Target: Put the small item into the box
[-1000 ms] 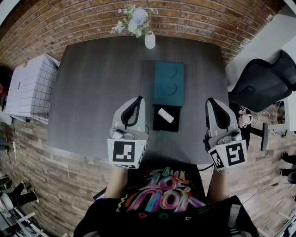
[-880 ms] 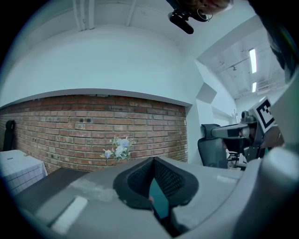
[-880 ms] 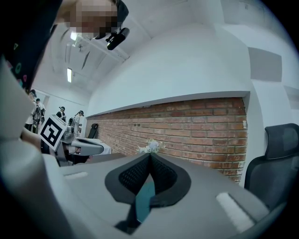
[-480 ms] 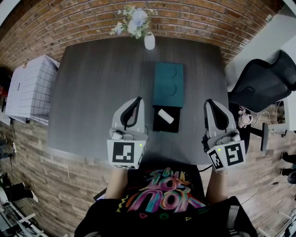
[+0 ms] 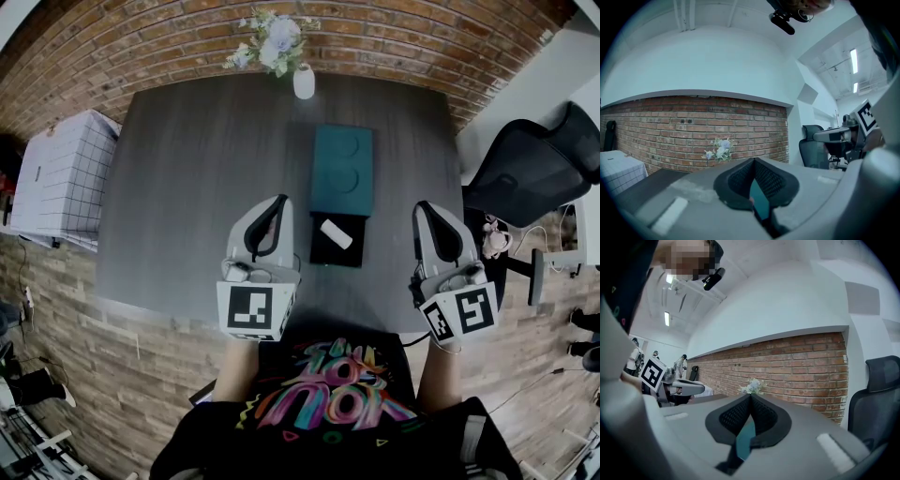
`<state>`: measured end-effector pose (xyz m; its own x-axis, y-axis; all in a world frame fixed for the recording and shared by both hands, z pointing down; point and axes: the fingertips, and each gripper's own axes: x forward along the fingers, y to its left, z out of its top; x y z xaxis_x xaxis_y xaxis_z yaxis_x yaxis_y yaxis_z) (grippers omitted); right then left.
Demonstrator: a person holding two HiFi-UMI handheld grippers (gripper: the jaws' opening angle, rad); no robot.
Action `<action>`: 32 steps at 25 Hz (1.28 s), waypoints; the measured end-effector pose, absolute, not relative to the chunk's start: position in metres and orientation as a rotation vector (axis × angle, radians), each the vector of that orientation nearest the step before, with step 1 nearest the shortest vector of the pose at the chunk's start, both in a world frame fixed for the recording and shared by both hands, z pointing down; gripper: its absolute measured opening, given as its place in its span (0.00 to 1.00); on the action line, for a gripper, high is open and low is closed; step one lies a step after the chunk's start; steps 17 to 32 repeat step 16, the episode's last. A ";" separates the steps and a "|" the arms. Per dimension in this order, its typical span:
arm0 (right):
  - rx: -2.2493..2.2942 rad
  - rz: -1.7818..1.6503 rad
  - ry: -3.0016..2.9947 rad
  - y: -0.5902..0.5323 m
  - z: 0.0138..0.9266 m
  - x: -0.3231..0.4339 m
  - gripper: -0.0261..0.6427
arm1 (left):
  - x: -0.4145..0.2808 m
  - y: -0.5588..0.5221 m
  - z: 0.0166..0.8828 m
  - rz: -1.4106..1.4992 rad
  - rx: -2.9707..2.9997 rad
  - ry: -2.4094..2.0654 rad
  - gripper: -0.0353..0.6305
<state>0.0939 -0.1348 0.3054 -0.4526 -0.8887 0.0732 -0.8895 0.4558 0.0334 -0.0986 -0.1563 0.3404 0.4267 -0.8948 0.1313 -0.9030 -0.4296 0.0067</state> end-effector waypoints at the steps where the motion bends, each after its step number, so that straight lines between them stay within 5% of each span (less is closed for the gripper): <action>1: 1.597 0.016 -2.612 -0.135 0.305 0.094 0.04 | -0.098 -0.156 0.340 0.164 2.589 -1.633 0.06; 32: 1.601 0.029 -2.627 -0.134 0.306 0.095 0.04 | -0.098 -0.158 0.339 0.131 2.579 -1.626 0.06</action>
